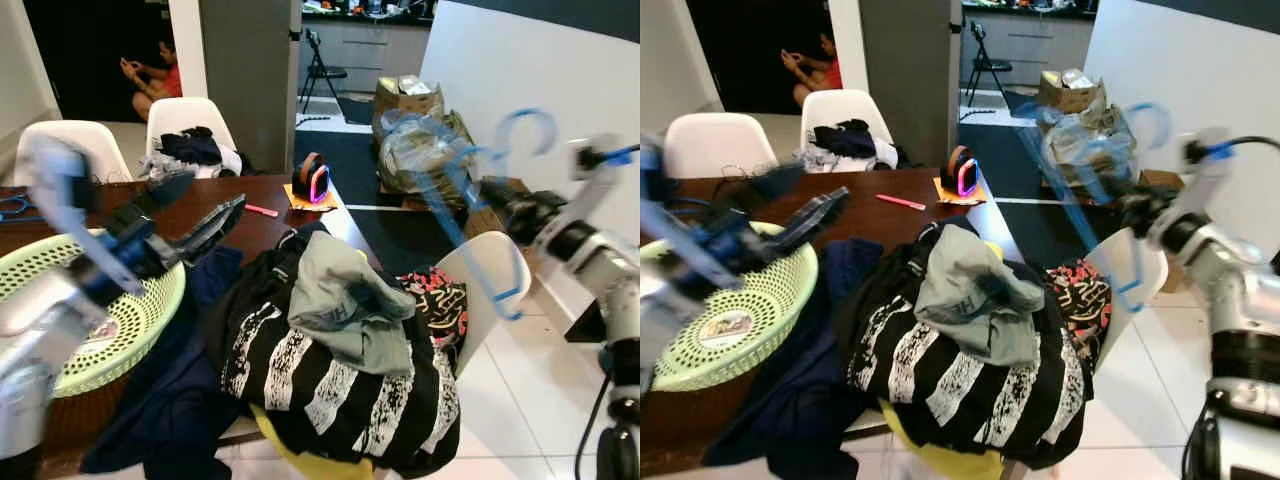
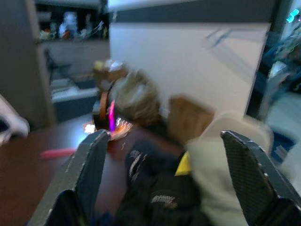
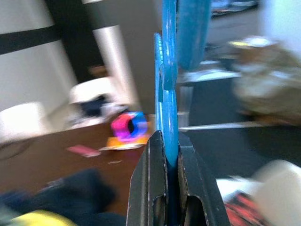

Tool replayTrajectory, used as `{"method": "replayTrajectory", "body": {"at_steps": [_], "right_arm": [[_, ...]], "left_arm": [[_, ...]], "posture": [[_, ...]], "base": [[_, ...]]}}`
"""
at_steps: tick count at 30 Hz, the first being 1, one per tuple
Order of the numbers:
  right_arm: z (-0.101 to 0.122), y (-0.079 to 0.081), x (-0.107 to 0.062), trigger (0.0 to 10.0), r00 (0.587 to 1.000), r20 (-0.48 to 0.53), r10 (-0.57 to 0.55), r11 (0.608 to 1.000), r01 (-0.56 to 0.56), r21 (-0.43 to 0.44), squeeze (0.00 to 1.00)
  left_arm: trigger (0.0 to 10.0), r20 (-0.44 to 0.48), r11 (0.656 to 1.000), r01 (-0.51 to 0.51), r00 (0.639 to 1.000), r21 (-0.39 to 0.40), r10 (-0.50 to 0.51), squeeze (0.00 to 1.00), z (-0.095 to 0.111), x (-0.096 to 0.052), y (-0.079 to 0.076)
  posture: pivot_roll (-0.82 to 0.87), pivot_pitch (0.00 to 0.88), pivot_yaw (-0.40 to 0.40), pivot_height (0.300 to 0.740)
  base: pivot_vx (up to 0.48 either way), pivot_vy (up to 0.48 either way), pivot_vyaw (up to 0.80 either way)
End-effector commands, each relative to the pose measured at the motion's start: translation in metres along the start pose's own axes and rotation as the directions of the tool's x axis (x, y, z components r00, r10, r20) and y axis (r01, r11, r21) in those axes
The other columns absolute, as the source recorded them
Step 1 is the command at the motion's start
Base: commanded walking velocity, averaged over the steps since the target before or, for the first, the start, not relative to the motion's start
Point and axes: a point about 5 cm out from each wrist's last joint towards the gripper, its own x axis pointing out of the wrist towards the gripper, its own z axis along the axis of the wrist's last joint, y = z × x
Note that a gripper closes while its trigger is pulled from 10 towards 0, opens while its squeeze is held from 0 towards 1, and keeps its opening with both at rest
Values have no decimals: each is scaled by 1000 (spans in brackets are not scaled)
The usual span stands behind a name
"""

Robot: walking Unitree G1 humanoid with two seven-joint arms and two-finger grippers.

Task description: Hang hanger

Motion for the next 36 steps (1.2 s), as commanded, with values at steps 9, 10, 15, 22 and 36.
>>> {"method": "replayTrajectory", "body": {"at_steps": [9, 10, 15, 22, 36], "right_arm": [[-77, -30, -41, 10000, 949, -91, -302, 950, 291, -117, 0], [-93, -29, -46, 10000, 942, -123, -311, 949, 300, -102, 0], [-133, -17, -55, 10000, 934, -211, -288, 957, 290, -23, 0], [-165, 0, -60, 10000, 924, -292, -245, 968, 253, -11, 0], [-168, 1, -59, 10000, 926, -296, -234, 970, 243, -7, 0]], "left_arm": [[10000, -159, 998, 46, 986, 30, -41, 0, -75, 12, -70], [10000, -183, 998, 46, 982, 41, -37, 0, -82, 12, -76], [10000, -281, 983, -16, 957, 181, 68, 0, -101, 5, -73], [10000, -368, 859, -66, 885, 507, 286, 0, -113, -13, -50], [0, -360, 824, -202, 826, 530, 434, 0, -121, -21, -34]], "posture": [[25, 0, -38, 740], [26, 0, -38, 740], [27, 0, -36, 740], [44, 0, -41, 740], [33, 0, -35, 740]], "base": [[0, 0, -511], [0, 0, 0], [0, 0, 0], [0, 0, 0], [0, 0, 0]]}}
